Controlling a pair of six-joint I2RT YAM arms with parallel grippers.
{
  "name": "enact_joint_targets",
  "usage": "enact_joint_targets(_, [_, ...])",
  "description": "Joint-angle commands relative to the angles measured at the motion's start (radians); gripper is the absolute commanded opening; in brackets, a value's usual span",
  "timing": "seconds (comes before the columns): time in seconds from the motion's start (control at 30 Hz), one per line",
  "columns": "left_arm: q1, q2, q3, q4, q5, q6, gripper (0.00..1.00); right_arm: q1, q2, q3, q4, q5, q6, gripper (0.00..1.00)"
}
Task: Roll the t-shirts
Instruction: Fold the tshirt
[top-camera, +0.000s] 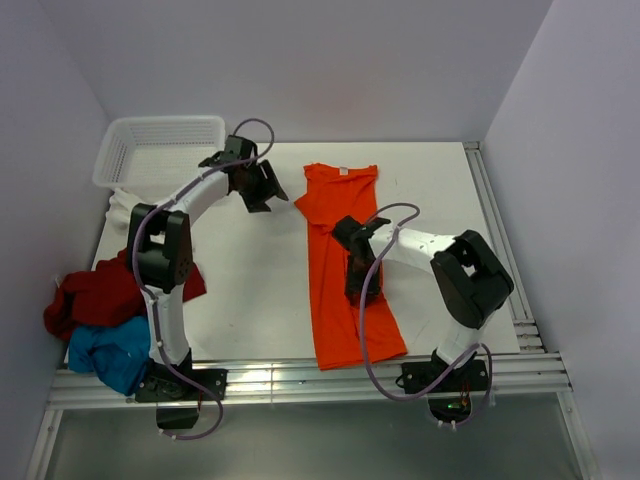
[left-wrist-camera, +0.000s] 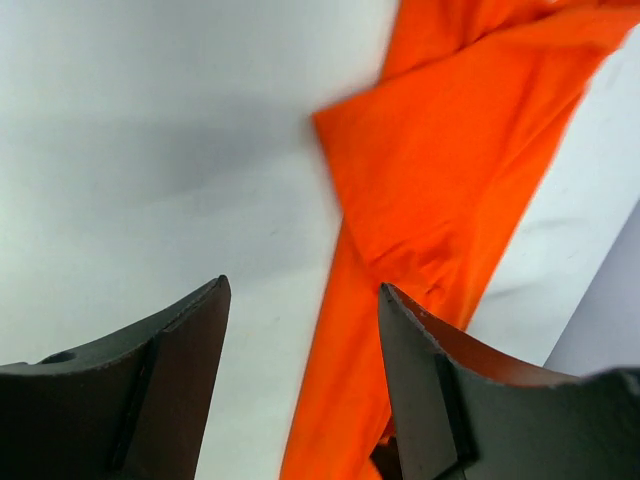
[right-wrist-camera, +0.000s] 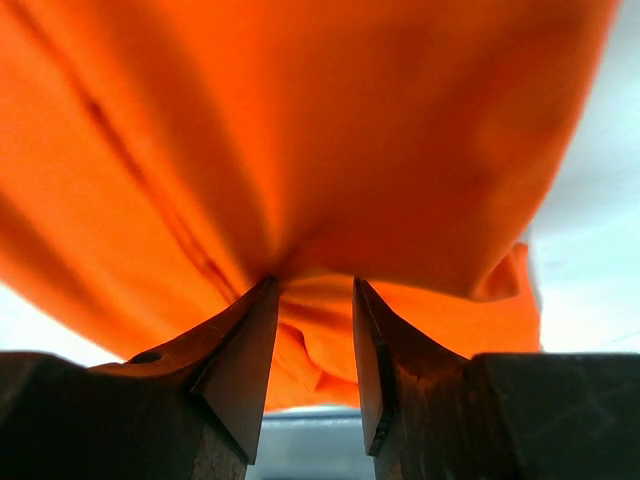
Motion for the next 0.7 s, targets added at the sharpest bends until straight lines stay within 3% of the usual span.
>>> enact_joint_targets(0.0, [-0.006,0.016,0.131,-0.051,-0.006,0.076,0.66,0.006,0.006,0.076,-0.044,-0.024,0.026,0.44])
enact_joint_targets(0.1, [-0.006,0.033,0.179,-0.060,0.007,0.093,0.67,-0.020,-0.011,0.113,-0.043,-0.039,0.025,0.47])
enact_joint_targets(0.3, [-0.003,0.144,0.346,-0.076,0.050,0.101,0.67,-0.202,-0.023,0.219,0.002,-0.082,-0.010,0.50])
enact_joint_targets(0.53, [-0.003,0.193,0.251,0.121,0.062,0.049,0.67,-0.341,0.047,0.335,0.210,-0.090,-0.095,0.54])
enact_joint_targets(0.57, [-0.005,0.200,0.242,0.145,0.068,0.043,0.67,-0.368,0.058,0.342,0.230,-0.105,-0.096,0.67])
enact_joint_targets(0.67, [-0.006,0.228,0.216,0.226,0.091,0.024,0.67,-0.434,0.125,0.409,0.255,-0.120,-0.093,0.69])
